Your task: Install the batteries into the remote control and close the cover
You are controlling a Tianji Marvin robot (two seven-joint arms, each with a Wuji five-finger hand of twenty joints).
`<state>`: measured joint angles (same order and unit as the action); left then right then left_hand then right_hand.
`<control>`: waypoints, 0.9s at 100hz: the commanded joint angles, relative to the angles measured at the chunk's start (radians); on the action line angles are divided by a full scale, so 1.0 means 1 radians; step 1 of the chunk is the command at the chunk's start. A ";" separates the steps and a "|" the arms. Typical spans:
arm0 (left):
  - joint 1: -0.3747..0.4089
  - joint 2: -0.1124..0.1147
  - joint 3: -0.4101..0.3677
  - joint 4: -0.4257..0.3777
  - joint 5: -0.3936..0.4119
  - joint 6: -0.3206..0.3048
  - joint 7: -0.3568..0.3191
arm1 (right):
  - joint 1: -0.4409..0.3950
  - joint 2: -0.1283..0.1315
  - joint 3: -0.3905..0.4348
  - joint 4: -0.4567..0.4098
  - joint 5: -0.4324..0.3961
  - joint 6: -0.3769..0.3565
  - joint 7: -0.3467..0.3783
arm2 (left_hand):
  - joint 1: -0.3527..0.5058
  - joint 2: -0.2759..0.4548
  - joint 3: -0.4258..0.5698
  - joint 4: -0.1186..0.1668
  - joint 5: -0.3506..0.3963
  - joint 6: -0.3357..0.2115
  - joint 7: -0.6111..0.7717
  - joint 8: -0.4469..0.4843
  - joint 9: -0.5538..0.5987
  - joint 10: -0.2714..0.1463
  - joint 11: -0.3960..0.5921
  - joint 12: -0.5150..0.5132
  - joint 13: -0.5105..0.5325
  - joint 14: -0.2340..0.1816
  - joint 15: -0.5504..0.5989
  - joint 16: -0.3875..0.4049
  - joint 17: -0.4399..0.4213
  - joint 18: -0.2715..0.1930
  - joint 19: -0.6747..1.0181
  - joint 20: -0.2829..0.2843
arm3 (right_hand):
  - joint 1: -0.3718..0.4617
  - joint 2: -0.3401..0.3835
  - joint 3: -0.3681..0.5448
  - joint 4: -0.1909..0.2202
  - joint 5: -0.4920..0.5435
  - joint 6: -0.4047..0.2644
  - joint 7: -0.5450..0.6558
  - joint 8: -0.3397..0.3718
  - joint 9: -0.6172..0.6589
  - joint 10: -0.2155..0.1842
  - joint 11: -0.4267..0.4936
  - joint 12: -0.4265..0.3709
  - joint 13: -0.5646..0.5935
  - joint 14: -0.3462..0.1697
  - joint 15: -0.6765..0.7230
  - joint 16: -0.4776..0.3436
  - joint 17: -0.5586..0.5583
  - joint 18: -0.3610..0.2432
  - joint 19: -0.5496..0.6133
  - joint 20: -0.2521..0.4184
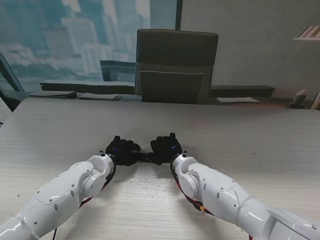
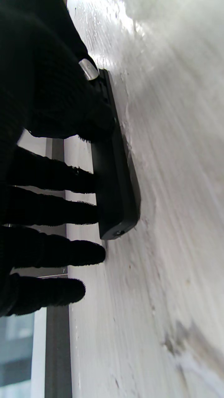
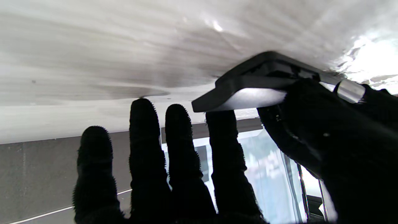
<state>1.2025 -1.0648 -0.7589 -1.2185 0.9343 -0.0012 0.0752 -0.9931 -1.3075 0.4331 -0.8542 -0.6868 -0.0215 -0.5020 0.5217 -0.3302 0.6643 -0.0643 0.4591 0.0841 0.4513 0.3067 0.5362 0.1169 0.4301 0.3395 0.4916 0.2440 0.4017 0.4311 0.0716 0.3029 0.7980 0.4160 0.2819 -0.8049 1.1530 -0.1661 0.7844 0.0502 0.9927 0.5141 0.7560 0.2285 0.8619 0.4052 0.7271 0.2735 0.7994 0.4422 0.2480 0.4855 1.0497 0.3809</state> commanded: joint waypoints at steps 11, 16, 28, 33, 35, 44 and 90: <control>0.003 -0.001 0.008 0.014 -0.005 0.003 -0.023 | -0.009 -0.004 -0.010 -0.002 0.003 -0.012 0.025 | -0.018 0.001 0.013 0.024 0.027 0.001 0.014 0.005 0.032 -0.007 0.012 0.003 0.014 -0.008 0.010 0.001 -0.010 0.001 0.004 -0.005 | 0.024 -0.016 0.002 0.021 0.028 -0.030 0.042 0.026 0.001 0.032 0.017 0.016 0.014 -0.001 0.008 0.007 -0.009 0.034 0.021 -0.009; 0.003 -0.001 0.009 0.015 -0.005 0.002 -0.022 | -0.007 -0.005 -0.011 -0.002 0.005 -0.014 0.027 | -0.019 0.002 0.013 0.024 0.026 0.003 0.013 0.005 0.032 -0.008 0.012 0.003 0.014 -0.008 0.010 0.001 -0.010 0.001 0.004 -0.005 | 0.023 -0.014 0.001 0.021 0.028 -0.030 0.041 0.026 0.002 0.032 0.017 0.016 0.014 -0.001 0.008 0.007 -0.009 0.035 0.021 -0.009; 0.002 -0.001 0.009 0.015 -0.006 0.002 -0.022 | -0.004 -0.008 -0.015 -0.001 0.007 -0.016 0.031 | -0.019 0.002 0.013 0.024 0.027 0.002 0.013 0.005 0.033 -0.007 0.013 0.003 0.014 -0.008 0.010 0.001 -0.010 0.001 0.004 -0.004 | 0.022 -0.009 -0.001 0.022 0.028 -0.030 0.040 0.026 0.002 0.035 0.016 0.016 0.015 0.000 0.008 0.007 -0.009 0.034 0.021 -0.009; 0.002 -0.001 0.009 0.015 -0.006 0.002 -0.022 | -0.002 -0.009 -0.017 0.000 0.009 -0.017 0.032 | -0.019 0.002 0.013 0.024 0.027 0.003 0.013 0.005 0.033 -0.006 0.012 0.003 0.015 -0.007 0.010 0.001 -0.010 0.001 0.004 -0.004 | 0.021 -0.007 -0.002 0.022 0.027 -0.029 0.039 0.026 0.002 0.035 0.016 0.016 0.014 0.001 0.008 0.007 -0.010 0.034 0.022 -0.009; 0.002 -0.001 0.009 0.015 -0.006 0.002 -0.022 | -0.001 -0.010 -0.018 0.000 0.009 -0.017 0.032 | -0.020 0.002 0.012 0.024 0.026 0.005 0.013 0.005 0.033 -0.007 0.013 0.003 0.014 -0.008 0.010 0.001 -0.010 0.001 0.004 -0.004 | 0.021 -0.007 -0.003 0.022 0.027 -0.028 0.039 0.026 0.001 0.035 0.015 0.015 0.013 0.002 0.008 0.007 -0.009 0.034 0.022 -0.009; 0.002 -0.001 0.009 0.015 -0.006 0.002 -0.021 | 0.001 -0.011 -0.019 0.001 0.011 -0.016 0.035 | -0.019 0.001 0.013 0.024 0.028 -0.001 0.013 0.005 0.032 -0.007 0.012 0.003 0.014 -0.009 0.010 0.001 -0.010 0.002 0.004 -0.004 | 0.020 0.000 -0.005 0.022 0.023 -0.026 0.034 0.025 0.001 0.036 0.015 0.015 0.011 0.002 0.007 0.007 -0.010 0.035 0.023 -0.010; 0.000 -0.002 0.011 0.018 -0.005 0.002 -0.018 | -0.007 0.004 0.011 -0.036 -0.004 -0.011 0.028 | -0.019 0.001 0.014 0.024 0.028 0.000 0.014 0.006 0.033 -0.006 0.013 0.003 0.015 -0.008 0.010 0.001 -0.010 0.002 0.004 -0.004 | -0.001 0.049 -0.038 0.027 -0.078 0.023 -0.149 -0.078 -0.019 0.041 0.008 0.013 -0.005 0.004 0.002 0.007 -0.018 0.033 0.022 -0.011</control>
<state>1.1965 -1.0656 -0.7534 -1.2127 0.9308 -0.0020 0.0783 -0.9944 -1.3043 0.4407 -0.8799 -0.6913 -0.0308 -0.4861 0.5216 -0.3302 0.6643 -0.0643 0.4591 0.0841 0.4527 0.3074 0.5376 0.1169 0.4304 0.3395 0.4916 0.2440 0.4020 0.4321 0.0718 0.3030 0.7980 0.4160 0.2997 -0.7764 1.1244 -0.1648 0.7344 0.0536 0.8598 0.4531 0.7561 0.2389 0.8620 0.4051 0.7302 0.2654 0.7993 0.4421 0.2476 0.4884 1.0534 0.3752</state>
